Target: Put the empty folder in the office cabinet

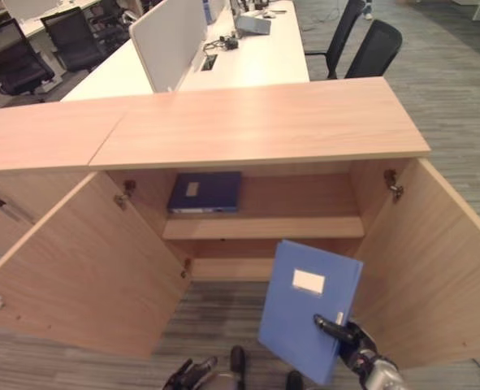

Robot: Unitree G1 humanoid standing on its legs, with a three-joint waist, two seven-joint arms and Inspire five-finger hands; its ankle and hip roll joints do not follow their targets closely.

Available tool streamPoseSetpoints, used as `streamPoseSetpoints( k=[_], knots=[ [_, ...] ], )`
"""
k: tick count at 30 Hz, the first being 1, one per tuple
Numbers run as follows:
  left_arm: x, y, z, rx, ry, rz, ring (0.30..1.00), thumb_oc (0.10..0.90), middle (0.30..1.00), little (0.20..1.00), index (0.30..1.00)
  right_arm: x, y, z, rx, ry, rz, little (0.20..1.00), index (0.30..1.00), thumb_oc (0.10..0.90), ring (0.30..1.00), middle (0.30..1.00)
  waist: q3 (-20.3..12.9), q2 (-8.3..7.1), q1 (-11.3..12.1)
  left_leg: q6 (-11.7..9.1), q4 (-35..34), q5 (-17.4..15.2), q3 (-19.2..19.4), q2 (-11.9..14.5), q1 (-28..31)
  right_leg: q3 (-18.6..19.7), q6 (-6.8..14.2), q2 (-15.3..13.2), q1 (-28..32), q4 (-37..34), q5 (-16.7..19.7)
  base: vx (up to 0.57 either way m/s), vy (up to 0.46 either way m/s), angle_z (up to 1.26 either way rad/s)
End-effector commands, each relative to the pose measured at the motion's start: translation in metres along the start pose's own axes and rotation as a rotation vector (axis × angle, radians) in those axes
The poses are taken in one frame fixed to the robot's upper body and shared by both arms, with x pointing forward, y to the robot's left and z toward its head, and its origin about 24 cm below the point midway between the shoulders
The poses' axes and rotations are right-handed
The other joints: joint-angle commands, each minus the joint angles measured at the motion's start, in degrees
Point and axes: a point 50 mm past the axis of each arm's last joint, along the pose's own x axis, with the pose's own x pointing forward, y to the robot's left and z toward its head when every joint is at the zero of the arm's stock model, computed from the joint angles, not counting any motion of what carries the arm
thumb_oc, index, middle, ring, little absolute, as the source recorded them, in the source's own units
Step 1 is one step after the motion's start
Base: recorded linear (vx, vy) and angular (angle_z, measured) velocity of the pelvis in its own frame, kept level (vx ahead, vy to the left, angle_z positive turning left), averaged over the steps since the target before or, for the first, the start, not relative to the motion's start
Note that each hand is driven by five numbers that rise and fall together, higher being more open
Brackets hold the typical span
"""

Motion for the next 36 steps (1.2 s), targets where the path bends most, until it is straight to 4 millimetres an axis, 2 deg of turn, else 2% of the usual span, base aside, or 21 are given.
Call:
streamPoseSetpoints(
  k=[1, 2, 3, 6, 7, 9, 11, 12, 15, 20, 21, 22, 23, 24, 25, 27, 29, 32, 34, 35, 36],
  knots=[
    [-0.007, 0.027, -0.044, 0.05, 0.151, 0.053, 0.9, 0.8, 0.9, 0.9, 0.9, 0.005, 0.054, 0.031, 0.127, -0.145, 0.265, 0.3, 0.3, 0.4, 0.3, 0.3, -2.7, -0.78, 1.1, 2.6, 0.0, 4.4, -1.0, -0.7, 0.3, 0.4, 6.3, 2.3, 7.9, -2.5, -7.1, 0.26, 0.121, -0.31],
    [-0.007, 0.027, -0.044, 0.05, 0.151, 0.052, 0.9, 0.8, 0.9, 0.9, 0.9, 0.005, 0.054, 0.031, 0.127, -0.145, 0.265, 0.3, 0.3, 0.4, 0.3, 0.3, -2.8, -0.75, 1.1, 2.6, 0.0, 4.5, -1.1, -0.7, 0.2, 0.4, 6.3, 2.4, 7.8, -2.5, -7.1, 0.29, 0.171, -0.53],
    [-0.011, 0.046, -0.058, 0.103, 0.227, 0.118, 0.9, 0.8, 0.9, 0.9, 0.9, 0.005, 0.069, 0.029, 0.172, -0.127, 0.34, 0.3, 0.3, 0.4, 0.3, 0.3, -3.8, -0.49, 1.1, 2.7, 0.0, 4.3, -0.6, -0.7, 1.7, 1.5, 6.3, 1.8, 8.4, -2.5, -7.6, 0.18, 0.115, -0.55],
    [-0.015, 0.058, -0.065, 0.149, 0.275, 0.142, 0.9, 0.8, 0.9, 0.9, 0.9, 0.004, 0.085, 0.031, 0.214, -0.118, 0.425, 0.3, 0.3, 0.4, 0.3, 0.3, -4.7, -0.33, 1.3, 3.1, 0.0, 3.7, 0.3, -0.8, 2.6, 2.4, 6.4, 1.1, 8.6, -2.5, -7.9, 0.25, 0.173, -0.33],
    [-0.019, 0.07, -0.069, 0.175, 0.313, 0.174, 0.9, 0.8, 0.9, 0.9, 0.9, 0.001, 0.105, 0.04, 0.255, -0.141, 0.522, 0.3, 0.3, 0.4, 0.3, 0.3, -5.2, -0.48, 1.7, 3.7, 0.0, 2.9, 0.9, -1.3, 3.5, 3.3, 6.9, 0.3, 8.8, -2.5, -8.1, 0.35, 0.236, -0.23],
    [-0.022, 0.076, -0.073, 0.19, 0.334, 0.19, 0.9, 0.8, 0.9, 0.9, 0.9, -0.001, 0.113, 0.046, 0.267, -0.157, 0.562, 0.3, 0.3, 0.4, 0.3, 0.3, -5.6, -0.6, 2.0, 4.0, 0.0, 2.6, 1.2, -1.5, 3.7, 3.6, 7.1, -0.1, 8.6, -2.5, -8.0, 0.21, 0.144, -0.36],
    [-0.03, 0.093, -0.082, 0.24, 0.384, 0.242, 0.9, 0.8, 0.9, 0.9, 0.9, -0.009, 0.139, 0.071, 0.32, -0.235, 0.693, 0.3, 0.3, 0.4, 0.3, 0.3, -6.4, -0.77, 3.0, 5.3, 0.0, 1.1, 2.2, -2.7, 4.3, 4.3, 8.4, -1.8, 8.5, -2.5, -7.7, 0.23, 0.186, -0.21],
    [-0.03, 0.093, -0.082, 0.239, 0.384, 0.242, 0.9, 0.8, 0.9, 0.9, 0.9, -0.009, 0.139, 0.071, 0.32, -0.235, 0.693, 0.3, 0.3, 0.4, 0.3, 0.3, -6.5, -0.73, 3.0, 5.2, 0.0, 1.1, 2.2, -2.6, 4.1, 4.3, 8.3, -1.7, 8.4, -2.5, -7.6, 0.28, 0.249, -0.07],
    [-0.039, 0.11, -0.089, 0.306, 0.428, 0.317, 0.9, 0.8, 0.9, 0.9, 0.9, -0.019, 0.16, 0.105, 0.449, -0.357, 0.785, 0.3, 0.3, 0.4, 0.3, 0.3, -7.8, -0.35, 3.9, 6.8, 0.0, -0.9, 3.2, -3.9, 4.3, 5.1, 9.9, -3.9, 7.1, -2.5, -6.8, 0.16, 0.172, -0.12],
    [-0.039, 0.114, -0.083, 0.38, 0.41, 0.33, 0.9, 0.8, 0.9, 0.9, 0.9, -0.022, 0.163, 0.132, 0.525, -0.459, 0.786, 0.3, 0.3, 0.4, 0.3, 0.3, -8.6, 0.25, 4.7, 8.1, 0.0, -2.9, 4.1, -5.0, 4.1, 4.7, 11.6, -5.5, 5.8, -2.0, -6.1, 0.14, 0.172, -0.08],
    [-0.038, 0.113, -0.08, 0.394, 0.396, 0.329, 0.9, 0.8, 0.9, 0.9, 0.9, -0.022, 0.159, 0.139, 0.529, -0.492, 0.764, 0.3, 0.3, 0.4, 0.3, 0.3, -8.4, 0.57, 4.9, 8.7, 0.0, -3.6, 4.4, -5.4, 4.5, 4.2, 12.3, -6.6, 5.1, 0.4, -6.3, 0.18, 0.301, -0.13],
    [-0.036, 0.113, -0.074, 0.424, 0.369, 0.325, 0.9, 0.8, 0.9, 0.9, 0.9, -0.019, 0.147, 0.141, 0.552, -0.514, 0.706, 0.3, 0.3, 0.4, 0.3, 0.3, -7.6, 1.83, 5.2, 10.0, 0.0, -5.0, 5.0, -5.9, 6.1, 2.7, 14.1, -8.9, 1.2, 9.8, -5.0, 0.13, 0.236, -0.2],
    [-0.036, 0.113, -0.074, 0.424, 0.369, 0.325, 0.9, 0.8, 0.9, 0.9, 0.9, -0.019, 0.147, 0.141, 0.552, -0.514, 0.707, 0.3, 0.3, 0.4, 0.3, 0.3, -7.8, 1.89, 5.3, 10.0, 0.0, -5.0, 5.1, -5.8, 5.9, 2.8, 14.1, -8.8, 1.0, 9.7, -4.9, 0.06, 0.255, -0.2],
    [-0.036, 0.115, -0.073, 0.437, 0.366, 0.322, 0.9, 0.8, 0.9, 0.9, 0.9, -0.016, 0.145, 0.14, 0.548, -0.512, 0.676, 0.3, 0.3, 0.4, 0.3, 0.3, -6.0, 2.84, 5.5, 10.5, 0.0, -5.9, 6.2, -5.4, 6.8, -0.1, 14.8, -11.0, -4.1, 18.2, -3.0, -0.02, 0.098, -0.16],
    [-0.036, 0.115, -0.073, 0.437, 0.366, 0.322, 0.9, 0.8, 0.9, 0.9, 0.9, -0.016, 0.145, 0.14, 0.548, -0.512, 0.676, 0.3, 0.3, 0.4, 0.3, 0.3, -6.0, 2.81, 5.6, 10.5, 0.0, -5.9, 6.3, -5.4, 6.8, -0.1, 14.8, -11.0, -4.2, 18.4, -3.0, 0.04, 0.142, -0.35],
    [-0.039, 0.116, -0.079, 0.459, 0.381, 0.307, 0.9, 0.8, 0.9, 0.9, 0.9, -0.015, 0.149, 0.143, 0.534, -0.517, 0.673, 0.3, 0.3, 0.4, 0.3, 0.3, -3.8, 3.35, 6.1, 9.5, 0.0, -7.1, 7.9, -3.9, 7.9, -9.3, 13.7, -13.9, -7.7, 19.5, -4.1, 0.05, 0.014, -0.74],
    [-0.04, 0.118, -0.081, 0.467, 0.385, 0.305, 0.9, 0.8, 0.9, 0.9, 0.9, -0.014, 0.15, 0.147, 0.53, -0.519, 0.663, 0.3, 0.3, 0.4, 0.3, 0.3, -2.9, 3.44, 5.9, 9.2, 0.0, -6.8, 8.3, -3.3, 7.9, -11.0, 13.1, -12.7, -8.4, 17.2, -4.2, -0.03, -0.061, -0.75],
    [-0.039, 0.117, -0.08, 0.511, 0.384, 0.277, 0.9, 0.8, 0.9, 0.9, 0.9, -0.009, 0.145, 0.168, 0.499, -0.57, 0.607, 0.3, 0.3, 0.4, 0.3, 0.3, 0.8, 2.69, 4.7, 8.7, 0.0, -6.4, 8.8, -3.0, 8.0, -10.9, 12.7, -7.7, -15.2, 11.0, -1.4, -0.03, -0.079, -0.11],
    [-0.041, 0.12, -0.08, 0.532, 0.386, 0.285, 0.9, 0.8, 0.9, 0.9, 0.9, -0.008, 0.152, 0.176, 0.542, -0.568, 0.609, 0.3, 0.3, 0.4, 0.3, 0.3, 0.9, 2.01, 5.0, 8.8, 0.0, -6.7, 7.7, -3.9, 7.7, -10.2, 12.5, -7.7, -14.1, 8.3, -1.0, 0.09, -0.066, 0.03],
    [-0.041, 0.119, -0.082, 0.527, 0.383, 0.275, 0.9, 0.8, 0.9, 0.9, 0.9, -0.012, 0.16, 0.199, 0.559, -0.622, 0.619, 0.3, 0.3, 0.4, 0.3, 0.3, 1.7, 2.31, 5.9, 8.4, 0.0, -6.1, 7.2, -4.0, 5.8, -10.5, 11.7, -7.0, -15.2, 7.1, -0.2, 0.02, -0.052, 0.52],
    [-0.04, 0.119, -0.082, 0.527, 0.382, 0.274, 0.9, 0.8, 0.9, 0.9, 0.9, -0.012, 0.16, 0.199, 0.559, -0.623, 0.619, 0.3, 0.3, 0.4, 0.3, 0.3, 1.7, 2.31, 6.0, 8.4, 0.0, -6.1, 7.2, -4.0, 5.7, -10.5, 11.7, -7.0, -15.4, 7.1, -0.2, -0.06, -0.07, 0.59]
  ],
)
